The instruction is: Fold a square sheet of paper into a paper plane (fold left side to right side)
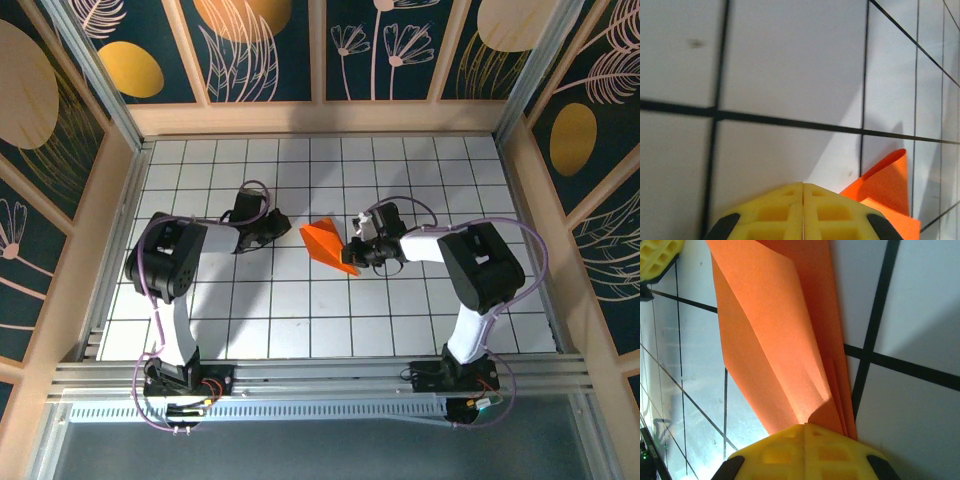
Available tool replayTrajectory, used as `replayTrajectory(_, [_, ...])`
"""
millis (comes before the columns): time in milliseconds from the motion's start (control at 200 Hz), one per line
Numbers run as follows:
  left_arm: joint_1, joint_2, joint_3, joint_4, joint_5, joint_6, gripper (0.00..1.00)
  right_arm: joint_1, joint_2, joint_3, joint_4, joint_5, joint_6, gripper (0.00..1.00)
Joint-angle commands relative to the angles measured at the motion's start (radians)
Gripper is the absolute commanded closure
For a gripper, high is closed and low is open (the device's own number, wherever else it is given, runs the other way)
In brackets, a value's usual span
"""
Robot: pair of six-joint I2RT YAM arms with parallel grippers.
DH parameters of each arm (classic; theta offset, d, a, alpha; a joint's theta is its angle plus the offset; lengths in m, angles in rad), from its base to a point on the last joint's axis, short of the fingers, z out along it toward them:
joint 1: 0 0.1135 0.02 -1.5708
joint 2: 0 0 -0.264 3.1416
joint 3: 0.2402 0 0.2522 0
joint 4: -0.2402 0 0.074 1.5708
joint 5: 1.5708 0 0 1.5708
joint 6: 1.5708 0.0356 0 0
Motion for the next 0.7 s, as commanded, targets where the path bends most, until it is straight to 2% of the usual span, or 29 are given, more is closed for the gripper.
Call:
replayTrajectory(0, [0.019, -0.116, -0.089, -0.056, -0.063, 0.025, 0.89, 0.002, -0.029, -0.026, -0.080, 0.056, 0.022, 0.94])
replayTrajectory(175, [-0.005, -0.308, -0.227, -0.024, -0.048, -0.023, 0.83, 0.003, -0.118, 0.015, -0.043, 0.045, 0.028, 0.77])
replayTrajectory(330, [-0.066, -0.426, -0.308, -0.003, -0.061, -0.076, 0.75, 0.001, -0.227, 0.045, -0.071, 0.133, -0.032, 0.61])
replayTrajectory(455, [-0.123, -0.454, -0.351, 0.069, -0.059, -0.145, 0.69, -0.021, -0.309, 0.033, -0.090, 0.216, -0.087, 0.46])
replayTrajectory(556, [-0.164, -0.444, -0.382, 0.155, -0.060, -0.207, 0.66, -0.061, -0.344, -0.001, -0.082, 0.222, -0.111, 0.36])
replayTrajectory(696, [-0.207, -0.393, -0.381, 0.232, -0.067, -0.259, 0.63, -0.100, -0.318, -0.031, -0.059, 0.127, -0.152, 0.33])
